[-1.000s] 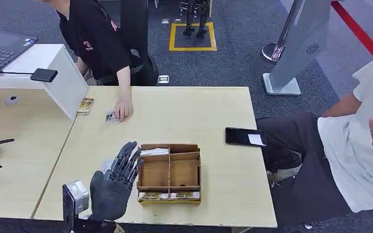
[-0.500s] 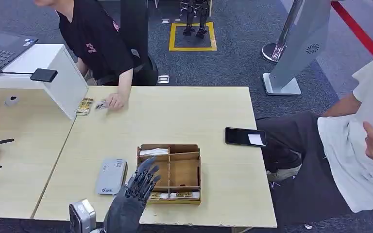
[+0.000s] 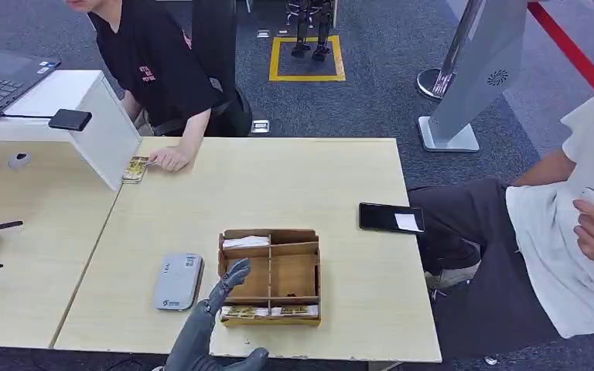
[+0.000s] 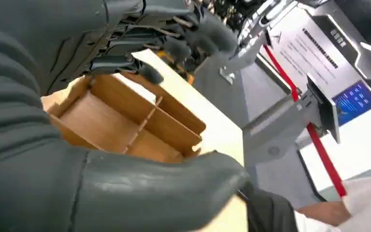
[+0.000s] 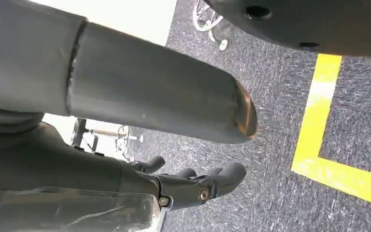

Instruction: Pass the card to the sensor for recognition and then transmit it.

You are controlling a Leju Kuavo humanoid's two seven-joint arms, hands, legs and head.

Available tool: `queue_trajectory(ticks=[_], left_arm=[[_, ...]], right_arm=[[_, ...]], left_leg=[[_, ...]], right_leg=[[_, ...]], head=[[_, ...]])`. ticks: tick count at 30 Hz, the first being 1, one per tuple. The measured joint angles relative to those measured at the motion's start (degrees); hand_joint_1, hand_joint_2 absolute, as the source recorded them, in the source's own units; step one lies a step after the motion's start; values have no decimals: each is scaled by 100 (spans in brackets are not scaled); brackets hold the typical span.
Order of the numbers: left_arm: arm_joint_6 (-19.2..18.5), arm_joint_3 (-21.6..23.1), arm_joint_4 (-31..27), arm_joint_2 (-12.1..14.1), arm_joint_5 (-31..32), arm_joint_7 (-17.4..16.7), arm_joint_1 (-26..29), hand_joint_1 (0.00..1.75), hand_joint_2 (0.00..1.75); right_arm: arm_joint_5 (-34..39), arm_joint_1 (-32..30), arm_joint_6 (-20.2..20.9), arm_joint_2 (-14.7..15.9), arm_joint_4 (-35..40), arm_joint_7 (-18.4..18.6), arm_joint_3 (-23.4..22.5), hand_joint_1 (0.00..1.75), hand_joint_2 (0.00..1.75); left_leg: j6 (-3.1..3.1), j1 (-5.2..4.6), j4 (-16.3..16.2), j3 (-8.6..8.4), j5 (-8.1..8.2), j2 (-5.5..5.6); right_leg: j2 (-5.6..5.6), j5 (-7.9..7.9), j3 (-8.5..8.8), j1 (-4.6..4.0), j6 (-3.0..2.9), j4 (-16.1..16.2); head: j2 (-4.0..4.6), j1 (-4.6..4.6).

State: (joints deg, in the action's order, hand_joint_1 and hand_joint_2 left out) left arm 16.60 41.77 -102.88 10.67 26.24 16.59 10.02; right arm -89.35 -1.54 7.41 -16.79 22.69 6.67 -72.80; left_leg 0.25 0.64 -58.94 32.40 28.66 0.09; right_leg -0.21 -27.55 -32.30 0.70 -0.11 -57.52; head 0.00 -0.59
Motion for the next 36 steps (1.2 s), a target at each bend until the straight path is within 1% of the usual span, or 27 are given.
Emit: queue_trajectory(ticks=[1, 2, 3, 4, 5, 6, 7, 11, 13, 14, 15, 17, 21, 22, 24, 25, 26, 27, 28, 30, 33, 36], left_arm=[[20, 4, 4, 0, 31, -2, -3, 115, 175], [208, 72, 37, 33, 313, -55, -39, 45, 175], [305, 103, 66, 55, 457, -90, -60, 54, 175], [400, 129, 101, 72, 632, -135, -77, 51, 175], [495, 149, 129, 88, 802, -190, -93, 16, 175], [602, 177, 169, 111, 986, -247, -115, 3, 175], [691, 201, 208, 131, 1146, -293, -134, 2, 175], [952, 273, 359, 195, 1656, -499, -185, 3, 175], [1087, 300, 448, 221, 1998, -666, -213, 3, 175], [1140, 311, 494, 232, 2140, -726, -231, 5, 175], [1192, 336, 548, 245, 2298, -806, -248, 12, 175], [1245, 370, 636, 262, 2502, -903, -271, 12, 175], [1317, 402, 818, 286, 2793, -1036, -334, 33, 175], [1338, 409, 857, 297, 2829, -1067, -343, 44, 175], [1343, 411, 935, 308, 2858, -1082, -358, 49, 175], [1341, 418, 968, 313, 2864, -1097, -361, 33, 175], [1343, 433, 1003, 319, 2875, -1099, -368, 26, 175], [1343, 448, 1032, 328, 2898, -1097, -376, 33, 175], [1341, 463, 1069, 337, 2928, -1099, -389, 33, 175], [1341, 496, 1145, 358, 3004, -1113, -417, 23, 175], [1339, 507, 1233, 374, 3066, -1117, -445, 26, 175], [1336, 527, 1292, 398, 3110, -1156, -461, 23, 175]], right_arm=[[-2, 0, 2, 0, 2, 0, 0, 0, 0], [-9, -1, 4, -2, 11, -9, -7, 0, 0], [-22, -1, 4, -4, 20, -9, -9, 0, 0], [-39, -1, 4, -7, 26, -11, -11, 0, 0], [-50, -1, 4, -7, 29, -11, -11, 0, 0], [-59, -1, 4, -7, 31, -11, -11, 0, 0], [-61, -1, 4, -9, 33, -11, -11, 0, 0], [-64, -2, 4, -9, 37, -9, -11, 0, 0], [-64, -2, 4, -9, 39, -7, -11, 0, 0], [-64, -2, 4, -9, 42, -4, -11, 0, 0], [-64, -2, 4, -9, 42, 4, -11, 0, 0], [-66, -2, 11, -9, 44, 11, -11, 0, 0], [-66, -1, 35, -11, 57, 31, -4, 0, 0], [-66, -1, 39, -11, 64, 35, -2, 0, 0], [-66, -1, 50, -11, 70, 37, 4, 0, 0], [-66, -1, 59, -11, 74, 37, 4, 0, 0], [-66, -1, 66, -11, 77, 37, 6, 0, 0], [-66, -1, 72, -11, 81, 37, 9, 0, 0], [-66, -1, 81, -11, 81, 39, 11, 0, 0], [-66, 0, 81, -11, 83, 46, 26, 0, 0], [-66, 2, 77, -11, 81, 46, 57, 0, 0], [-66, 4, 57, -11, 81, 46, 79, 0, 0]], left_leg=[[0, 0, 0, 0, 0, 0], [0, 0, 0, 0, 0, 0], [0, 0, 0, 0, 0, 0], [0, 1, 0, 0, 0, 0], [0, 1, 0, 0, 0, 0], [0, 1, 0, 0, 0, 0], [0, 1, 0, -1, 0, 0], [0, 1, 0, 0, 0, 0], [0, 1, 0, -1, 0, 0], [0, 0, 0, 0, 0, 0], [0, 0, 0, -1, 0, 0], [0, 0, 0, -1, 0, 0], [0, 0, 0, 0, 0, 0], [0, 0, 0, -1, 0, 0], [0, 0, 0, -1, 0, 0], [0, 1, 0, -1, 0, 0], [0, 1, 0, -1, 0, 0], [0, 1, 0, -1, 0, 0], [0, 1, 0, -1, 0, 0], [0, 1, 0, -1, 0, 0], [0, 1, 0, -1, 0, 0], [0, 1, 0, -1, 0, 0]], right_leg=[[0, 0, 0, 0, 0, 0], [0, 0, 0, 0, 0, 0], [0, 0, 0, 0, 0, 0], [0, 0, 0, 0, 0, 0], [0, 0, 0, 0, 0, 0], [0, 0, 0, 0, 0, 0], [0, 0, 0, 0, 0, 0], [0, 0, 0, 0, 0, 0], [0, 0, 1, 0, 0, 0], [0, 0, 1, 0, 0, 0], [0, 0, 1, 0, 0, 0], [0, 0, 1, 0, 0, 0], [0, 0, 1, 0, 0, 0], [0, 0, 0, 0, 0, 0], [0, 0, 0, 0, 0, 0], [0, 0, 0, 0, 0, 0], [0, 0, 0, 0, 0, 0], [0, 0, 0, 0, 0, 0], [0, 0, 0, 0, 0, 0], [0, 0, 0, 0, 0, 0], [0, 0, 0, 0, 0, 0], [0, 0, 0, 0, 0, 0]], head=[[0, 0], [0, 0], [0, 0], [0, 0], [0, 0], [0, -2], [0, 0], [0, 0], [0, 0], [0, 0], [0, 0], [0, 0], [0, 0], [0, 0], [0, 0], [0, 0], [0, 0], [0, 0], [0, 0], [0, 0], [0, 0], [0, 0]])
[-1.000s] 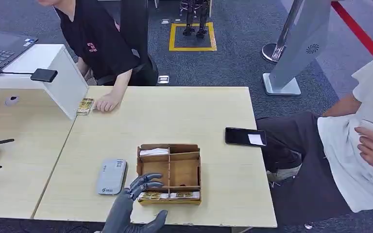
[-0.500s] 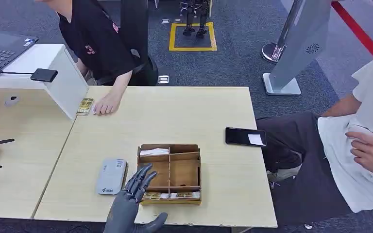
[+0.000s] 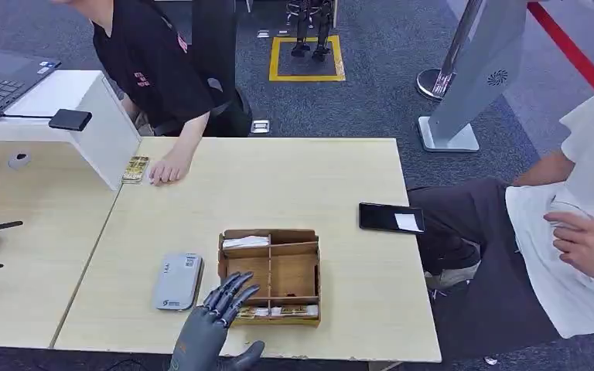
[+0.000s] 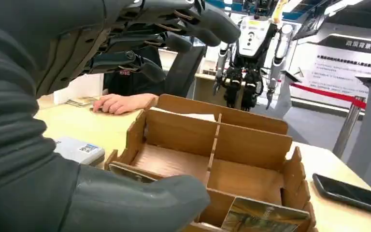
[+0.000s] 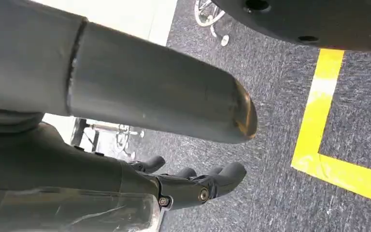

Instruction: Pass the card to the sensor for recognition and then transmit it.

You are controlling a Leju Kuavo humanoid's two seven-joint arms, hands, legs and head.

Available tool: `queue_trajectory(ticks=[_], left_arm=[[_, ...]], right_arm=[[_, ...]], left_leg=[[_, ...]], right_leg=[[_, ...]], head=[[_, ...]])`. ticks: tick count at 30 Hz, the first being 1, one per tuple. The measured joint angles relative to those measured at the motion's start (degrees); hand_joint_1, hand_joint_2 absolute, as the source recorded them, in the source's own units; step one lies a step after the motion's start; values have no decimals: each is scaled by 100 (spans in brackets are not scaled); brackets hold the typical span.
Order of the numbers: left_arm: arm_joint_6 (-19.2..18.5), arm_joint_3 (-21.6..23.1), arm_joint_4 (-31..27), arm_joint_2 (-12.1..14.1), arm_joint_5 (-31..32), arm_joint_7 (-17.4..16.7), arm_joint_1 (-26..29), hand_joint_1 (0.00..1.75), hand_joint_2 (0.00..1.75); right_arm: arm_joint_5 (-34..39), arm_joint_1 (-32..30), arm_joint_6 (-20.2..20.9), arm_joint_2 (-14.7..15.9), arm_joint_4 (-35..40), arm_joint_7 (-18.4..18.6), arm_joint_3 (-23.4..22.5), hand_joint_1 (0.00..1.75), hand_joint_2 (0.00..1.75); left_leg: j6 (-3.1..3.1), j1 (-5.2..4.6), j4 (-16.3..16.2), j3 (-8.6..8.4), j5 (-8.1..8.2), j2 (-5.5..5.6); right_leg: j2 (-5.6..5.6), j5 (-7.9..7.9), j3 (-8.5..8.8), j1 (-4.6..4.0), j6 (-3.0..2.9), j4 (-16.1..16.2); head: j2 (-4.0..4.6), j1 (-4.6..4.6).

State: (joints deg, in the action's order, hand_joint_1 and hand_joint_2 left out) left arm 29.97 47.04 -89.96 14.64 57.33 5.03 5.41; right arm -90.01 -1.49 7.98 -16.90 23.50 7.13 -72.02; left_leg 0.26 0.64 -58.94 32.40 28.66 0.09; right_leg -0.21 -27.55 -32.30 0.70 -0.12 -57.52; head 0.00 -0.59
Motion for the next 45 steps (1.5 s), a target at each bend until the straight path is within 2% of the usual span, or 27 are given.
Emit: queue_trajectory(ticks=[2, 4, 9, 13, 16, 18, 24, 26, 34, 45], left_arm=[[2, 39, 31, -7, 219, -179, 2, 26, 175], [4, 101, 57, -15, 446, -381, 3, 45, 175], [20, 262, 120, -15, 697, -640, -21, 38, 175], [52, 391, 203, -7, 769, -758, -65, 21, 175], [94, 424, 238, 6, 859, -863, -75, 24, 175], [107, 444, 249, 13, 900, -883, -78, 38, 175], [162, 452, 299, 20, 1250, -1193, -90, 38, 175], [168, 452, 328, 17, 1353, -1285, -103, 44, 175], [201, 452, 444, -26, 1427, -1294, -189, 47, 175], [173, 452, 679, -216, 1565, -1230, -325, 49, 175]], right_arm=[[0, -1, -11, 2, 0, 4, 28, 0, 0], [0, -1, -20, 2, 0, 2, 48, 0, 0], [0, 0, -22, 2, 0, 4, 63, 0, 0], [0, 1, -28, 2, 0, 7, 68, 0, 0], [0, 1, -37, 2, 0, 7, 68, 0, 0], [0, 1, -37, 2, 0, 7, 68, 0, 0], [0, 1, -63, 2, -2, 15, 68, 0, 0], [0, 2, -74, 2, -7, 26, 68, 0, 0], [0, 4, -105, 13, -31, 50, 74, 0, 0], [0, 19, -201, 48, -155, 61, 205, 0, 0]], left_leg=[[0, 0, 0, 0, 0, 0], [0, 0, 0, 0, 0, 0], [0, 0, 0, 0, 0, 0], [0, 0, 0, 0, 0, 0], [0, 0, 0, 0, 0, 0], [0, 0, 0, 0, 0, 0], [0, 0, 0, 0, 0, 0], [0, 0, 0, 0, 0, 0], [0, 0, 0, 0, 0, 0], [0, 0, 0, 0, 0, 0]], right_leg=[[0, 0, 0, 0, 0, 0], [0, 0, 0, 0, 0, 0], [0, 0, 0, 0, 0, 0], [0, 0, 0, 0, 0, 0], [0, 0, 0, 0, 0, 0], [0, 0, 0, 0, 0, 0], [0, 0, 0, 0, 0, 0], [0, 0, 0, 0, 0, 0], [0, 0, 0, 0, 0, 0], [0, 0, 0, 0, 0, 0]], head=[[0, 0], [0, 0], [0, 0], [0, 0], [0, 0], [0, 0], [0, 0], [0, 0], [0, 0], [0, 0]])
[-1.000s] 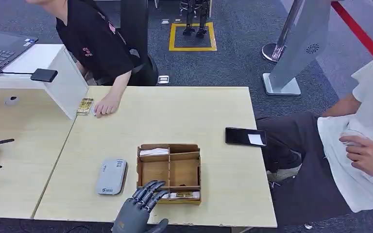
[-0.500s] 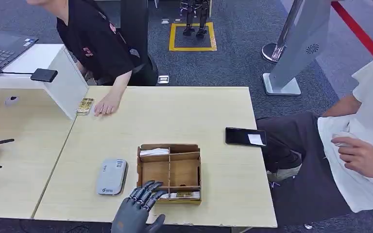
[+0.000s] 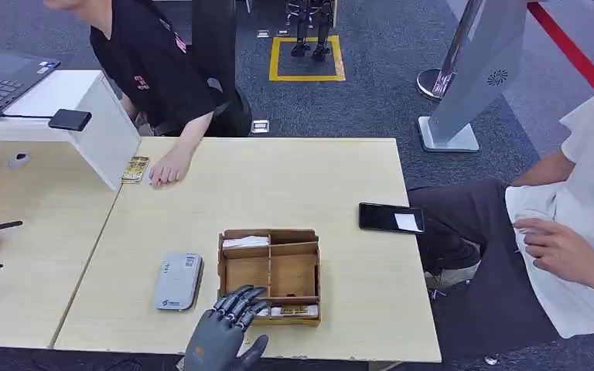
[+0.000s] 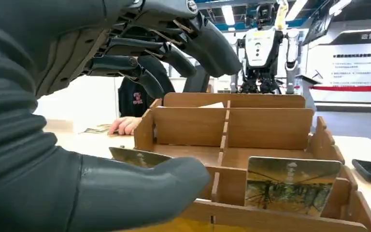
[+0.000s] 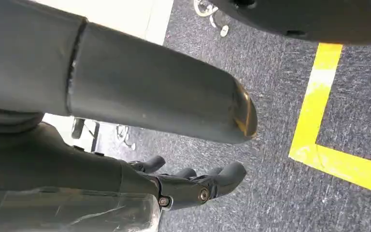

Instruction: Pass the card to the sensor for recognition and then transmit it.

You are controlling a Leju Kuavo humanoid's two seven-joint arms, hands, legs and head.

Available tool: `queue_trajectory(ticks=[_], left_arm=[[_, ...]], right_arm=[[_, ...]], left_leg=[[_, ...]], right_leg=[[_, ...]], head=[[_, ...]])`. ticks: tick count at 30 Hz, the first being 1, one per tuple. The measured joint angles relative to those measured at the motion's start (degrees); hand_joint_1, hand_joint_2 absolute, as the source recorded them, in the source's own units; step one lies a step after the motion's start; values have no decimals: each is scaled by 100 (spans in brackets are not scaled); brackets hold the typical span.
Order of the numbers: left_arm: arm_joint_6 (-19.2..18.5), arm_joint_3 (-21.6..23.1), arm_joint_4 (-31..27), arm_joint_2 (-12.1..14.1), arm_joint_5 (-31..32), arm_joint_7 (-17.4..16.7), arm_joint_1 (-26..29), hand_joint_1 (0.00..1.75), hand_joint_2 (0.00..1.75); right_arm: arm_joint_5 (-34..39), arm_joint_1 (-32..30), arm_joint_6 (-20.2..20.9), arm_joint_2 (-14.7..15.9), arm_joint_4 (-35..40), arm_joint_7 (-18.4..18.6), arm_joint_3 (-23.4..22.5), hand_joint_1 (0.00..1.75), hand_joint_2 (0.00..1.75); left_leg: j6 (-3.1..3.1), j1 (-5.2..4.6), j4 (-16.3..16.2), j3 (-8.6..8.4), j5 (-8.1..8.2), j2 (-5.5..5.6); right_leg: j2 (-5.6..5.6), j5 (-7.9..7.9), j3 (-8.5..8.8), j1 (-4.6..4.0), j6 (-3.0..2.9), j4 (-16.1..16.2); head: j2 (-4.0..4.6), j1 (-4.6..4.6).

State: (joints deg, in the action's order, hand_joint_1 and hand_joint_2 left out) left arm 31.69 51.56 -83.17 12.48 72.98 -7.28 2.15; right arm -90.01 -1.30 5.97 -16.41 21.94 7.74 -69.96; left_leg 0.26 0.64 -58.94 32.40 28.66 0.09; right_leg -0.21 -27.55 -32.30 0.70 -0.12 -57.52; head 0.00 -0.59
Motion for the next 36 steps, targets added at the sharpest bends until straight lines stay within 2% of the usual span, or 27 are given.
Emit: queue_trajectory(ticks=[12, 23, 28, 32, 35, 36], left_arm=[[-101, -20, 383, -203, 18, 76, -156, 58, 175], [-164, -135, 636, -304, 170, 127, -241, 54, 175], [-155, -238, 693, -310, 376, 39, -245, 59, 175], [-151, -330, 706, -313, 538, -57, -247, 52, 175], [-166, -391, 706, -304, 634, -116, -248, 54, 175], [-175, -411, 706, -304, 677, -135, -248, 49, 175]], right_arm=[[0, 20, -94, 41, -164, 7, 129, 0, 0], [0, 30, -188, 68, -319, 33, 184, 0, 0], [0, 33, -238, 83, -398, 40, 201, 0, 0], [0, 33, -280, 87, -444, 42, 203, 0, 0], [0, 33, -286, 90, -463, 42, 203, 0, 0], [0, 33, -291, 90, -470, 42, 203, 0, 0]], left_leg=[[0, 0, 0, 0, 0, 0], [0, 0, 0, 1, 0, 0], [0, 0, 0, 0, 0, 0], [0, 0, 0, 0, 0, 0], [0, 0, 0, 1, 0, 0], [0, 0, 0, 1, 0, 0]], right_leg=[[0, 0, 0, 0, 0, 0], [0, 0, 0, 0, 0, 0], [0, 0, 0, 0, 0, 0], [0, 0, 0, 0, 0, 0], [0, 0, 0, 0, 0, 0], [0, 0, 0, 0, 0, 0]], head=[[0, 0], [0, 0], [0, 0], [0, 0], [0, 0], [0, 0]])
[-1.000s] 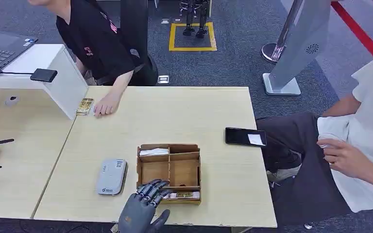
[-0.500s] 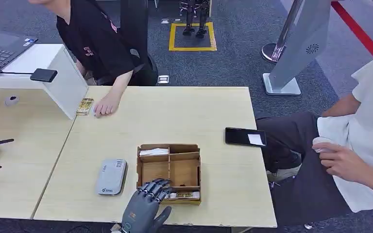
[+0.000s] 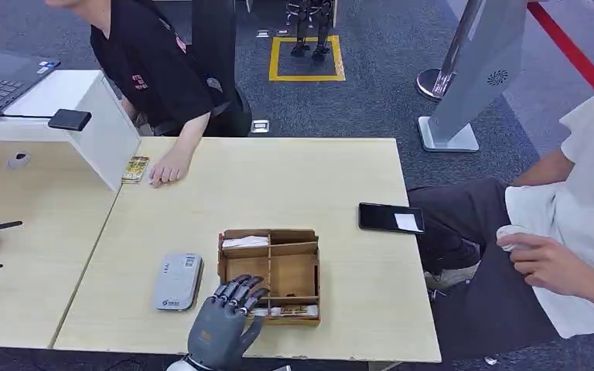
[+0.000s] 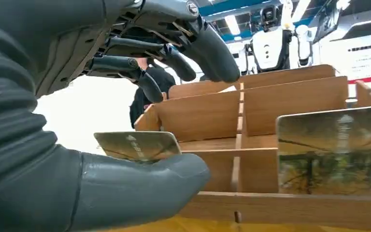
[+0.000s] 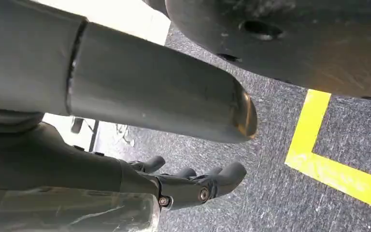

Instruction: Pass the card to the sensor for recognition and then transmit it.

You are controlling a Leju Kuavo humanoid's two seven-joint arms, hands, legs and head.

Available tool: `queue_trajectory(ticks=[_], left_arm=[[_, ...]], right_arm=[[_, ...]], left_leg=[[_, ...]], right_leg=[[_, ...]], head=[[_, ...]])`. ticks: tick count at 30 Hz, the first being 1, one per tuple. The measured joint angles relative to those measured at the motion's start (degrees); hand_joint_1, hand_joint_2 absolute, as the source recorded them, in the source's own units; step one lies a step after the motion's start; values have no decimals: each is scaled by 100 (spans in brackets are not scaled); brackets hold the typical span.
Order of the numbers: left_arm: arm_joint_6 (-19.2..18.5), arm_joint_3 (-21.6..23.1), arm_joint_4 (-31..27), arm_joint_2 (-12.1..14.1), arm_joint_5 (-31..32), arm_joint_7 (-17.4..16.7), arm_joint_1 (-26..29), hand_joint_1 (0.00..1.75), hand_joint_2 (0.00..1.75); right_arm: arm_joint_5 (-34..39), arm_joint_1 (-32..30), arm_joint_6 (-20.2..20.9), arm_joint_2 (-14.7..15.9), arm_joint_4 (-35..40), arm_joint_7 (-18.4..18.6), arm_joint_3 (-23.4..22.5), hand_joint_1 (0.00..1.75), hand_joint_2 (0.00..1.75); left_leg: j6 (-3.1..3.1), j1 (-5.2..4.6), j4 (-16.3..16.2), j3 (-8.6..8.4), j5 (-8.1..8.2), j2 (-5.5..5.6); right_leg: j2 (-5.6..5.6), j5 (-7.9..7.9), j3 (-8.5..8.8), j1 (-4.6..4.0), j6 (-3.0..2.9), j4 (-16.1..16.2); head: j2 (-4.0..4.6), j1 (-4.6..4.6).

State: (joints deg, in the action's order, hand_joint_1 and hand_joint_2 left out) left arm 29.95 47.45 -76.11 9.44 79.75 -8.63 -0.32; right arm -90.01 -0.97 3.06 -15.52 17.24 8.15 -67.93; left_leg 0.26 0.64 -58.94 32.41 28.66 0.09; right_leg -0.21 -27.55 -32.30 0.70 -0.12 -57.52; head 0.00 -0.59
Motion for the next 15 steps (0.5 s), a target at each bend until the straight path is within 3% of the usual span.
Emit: queue_trajectory(ticks=[10, 12, 15], left_arm=[[-142, -122, 0, 15, 273, -160, 1, 52, 175], [-179, -131, 0, 28, 289, -160, 1, 66, 175], [-230, -131, -2, 52, 304, -160, 1, 73, 175]], right_arm=[[0, 0, -7, 0, -4, 0, 0, 0, 0], [0, 0, -7, 0, -4, 0, 0, 0, 0], [0, 0, -4, 0, -4, -2, 0, 0, 0]], left_leg=[[0, 0, 0, 0, 0, 0], [0, 0, 0, 0, 0, 0], [0, 0, 0, 0, 0, 0]], right_leg=[[0, 0, 0, 0, 0, 0], [0, 0, 0, 0, 0, 0], [0, 0, 0, 0, 0, 0]], head=[[0, 0], [0, 0], [0, 0]])
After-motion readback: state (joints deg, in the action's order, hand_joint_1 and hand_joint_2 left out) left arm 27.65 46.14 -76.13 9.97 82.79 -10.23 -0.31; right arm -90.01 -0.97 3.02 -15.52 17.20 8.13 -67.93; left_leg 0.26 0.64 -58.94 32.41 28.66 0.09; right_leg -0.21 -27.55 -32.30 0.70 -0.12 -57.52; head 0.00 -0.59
